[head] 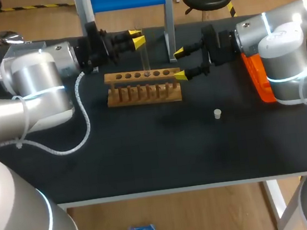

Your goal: Invert the test tube, pick up the pipette, mount the tip to pipette, aspirate from beaker and dispense into the tube, eject the tip, return the pipette, and cap with the stopper.

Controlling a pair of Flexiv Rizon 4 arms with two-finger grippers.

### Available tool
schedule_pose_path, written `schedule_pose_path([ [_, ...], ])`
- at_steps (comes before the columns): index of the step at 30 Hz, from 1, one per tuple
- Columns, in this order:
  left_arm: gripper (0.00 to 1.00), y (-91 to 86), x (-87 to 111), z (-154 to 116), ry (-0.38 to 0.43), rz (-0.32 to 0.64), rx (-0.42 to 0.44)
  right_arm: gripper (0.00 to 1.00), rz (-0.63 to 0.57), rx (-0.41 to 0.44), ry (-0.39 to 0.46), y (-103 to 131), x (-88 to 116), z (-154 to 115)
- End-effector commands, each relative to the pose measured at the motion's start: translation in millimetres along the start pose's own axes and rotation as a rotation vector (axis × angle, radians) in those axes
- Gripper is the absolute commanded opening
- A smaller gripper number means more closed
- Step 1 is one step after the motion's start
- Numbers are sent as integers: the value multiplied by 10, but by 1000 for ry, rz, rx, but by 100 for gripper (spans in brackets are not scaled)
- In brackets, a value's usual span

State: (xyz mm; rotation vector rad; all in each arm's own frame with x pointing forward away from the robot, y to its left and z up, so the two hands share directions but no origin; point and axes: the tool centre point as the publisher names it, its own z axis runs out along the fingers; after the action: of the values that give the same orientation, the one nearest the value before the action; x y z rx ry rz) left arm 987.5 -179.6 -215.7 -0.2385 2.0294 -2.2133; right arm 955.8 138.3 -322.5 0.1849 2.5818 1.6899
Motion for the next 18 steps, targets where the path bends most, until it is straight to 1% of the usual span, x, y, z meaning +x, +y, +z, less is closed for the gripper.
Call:
schedule_pose_path([
  [1, 0, 72, -23, 26, 0, -1, 2, 100, -1, 0, -2, 2, 9, -7],
  [13, 0, 153, -52, 16, -16, -3, -17, 100, -1, 0, -2, 2, 9, -7],
  [18, 0, 224, -65, 18, -27, -2, -16, 100, -1, 0, -2, 2, 9, -7],
])
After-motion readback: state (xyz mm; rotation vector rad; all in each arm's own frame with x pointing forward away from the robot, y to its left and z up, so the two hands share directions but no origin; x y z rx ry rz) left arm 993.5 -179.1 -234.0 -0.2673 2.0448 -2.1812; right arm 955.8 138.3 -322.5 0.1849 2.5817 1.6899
